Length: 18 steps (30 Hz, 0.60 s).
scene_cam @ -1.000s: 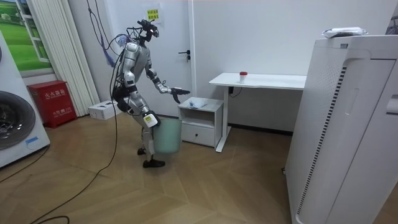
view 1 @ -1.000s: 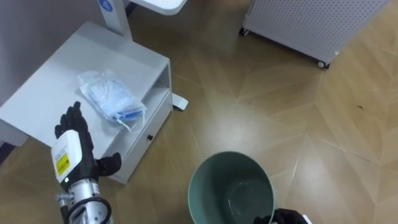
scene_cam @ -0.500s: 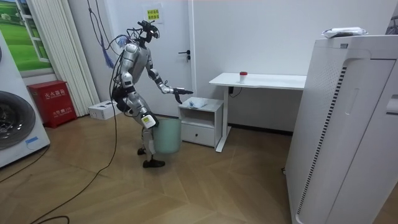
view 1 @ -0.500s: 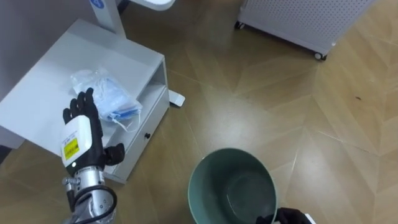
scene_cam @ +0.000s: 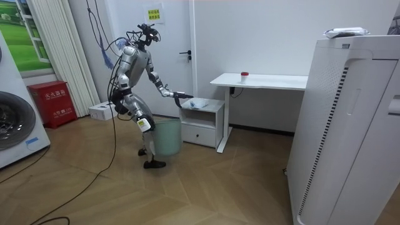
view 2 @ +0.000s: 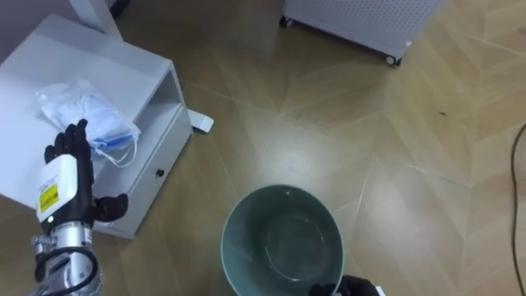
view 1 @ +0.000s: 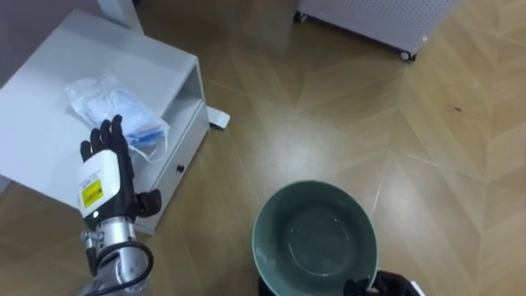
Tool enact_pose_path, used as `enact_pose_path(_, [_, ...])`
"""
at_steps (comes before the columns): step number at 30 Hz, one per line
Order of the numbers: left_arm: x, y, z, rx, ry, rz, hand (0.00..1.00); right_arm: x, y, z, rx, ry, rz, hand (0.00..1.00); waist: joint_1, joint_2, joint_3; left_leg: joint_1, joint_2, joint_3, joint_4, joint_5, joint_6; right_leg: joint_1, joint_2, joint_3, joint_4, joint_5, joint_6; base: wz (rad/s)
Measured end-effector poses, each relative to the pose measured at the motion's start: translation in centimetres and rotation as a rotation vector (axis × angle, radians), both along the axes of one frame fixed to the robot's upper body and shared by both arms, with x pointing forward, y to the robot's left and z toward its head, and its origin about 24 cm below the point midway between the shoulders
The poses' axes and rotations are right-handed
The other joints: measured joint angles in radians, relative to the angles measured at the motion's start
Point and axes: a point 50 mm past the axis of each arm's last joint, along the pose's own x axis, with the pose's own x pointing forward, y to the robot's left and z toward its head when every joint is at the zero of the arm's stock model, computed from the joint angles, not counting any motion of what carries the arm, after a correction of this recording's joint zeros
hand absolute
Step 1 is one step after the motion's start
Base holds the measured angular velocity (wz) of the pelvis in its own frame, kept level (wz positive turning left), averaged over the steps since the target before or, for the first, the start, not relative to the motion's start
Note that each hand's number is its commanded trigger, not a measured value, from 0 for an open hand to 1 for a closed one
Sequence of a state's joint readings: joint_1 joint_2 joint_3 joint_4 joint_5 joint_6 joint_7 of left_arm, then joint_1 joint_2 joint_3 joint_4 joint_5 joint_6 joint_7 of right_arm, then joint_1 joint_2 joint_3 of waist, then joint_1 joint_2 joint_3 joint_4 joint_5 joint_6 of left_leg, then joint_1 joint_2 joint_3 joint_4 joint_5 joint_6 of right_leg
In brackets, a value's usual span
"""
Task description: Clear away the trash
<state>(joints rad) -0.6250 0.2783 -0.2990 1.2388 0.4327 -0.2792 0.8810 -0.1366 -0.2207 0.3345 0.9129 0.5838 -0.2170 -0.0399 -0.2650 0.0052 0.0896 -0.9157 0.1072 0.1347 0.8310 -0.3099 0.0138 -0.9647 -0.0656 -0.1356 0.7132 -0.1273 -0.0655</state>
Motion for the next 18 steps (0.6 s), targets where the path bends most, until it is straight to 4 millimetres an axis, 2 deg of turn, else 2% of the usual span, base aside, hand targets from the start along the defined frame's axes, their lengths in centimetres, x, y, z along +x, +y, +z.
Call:
enact_pose_path(11, [0.5, 0.9, 0.3, 0.038, 0.063, -0.003, 0.0, 0.4, -0.1, 0.3, 0.042, -0.02, -0.038, 1.0, -0.001, 0.003, 0.0018, -0.054, 0.004, -0.005, 0.022, -0.004, 0.004, -0.049, 0.0, -0.006, 0.023, -0.006, -0.004, 0.0])
enact_pose_path(18, [1.1, 1.2, 1.2, 0.047, 0.066, -0.008, 0.0, 0.8, -0.2, 0.8, 0.061, -0.045, -0.052, 1.0, -0.001, 0.003, 0.0021, -0.107, 0.007, -0.009, 0.082, -0.03, 0.004, -0.108, -0.004, -0.004, 0.089, -0.036, -0.006, -0.01])
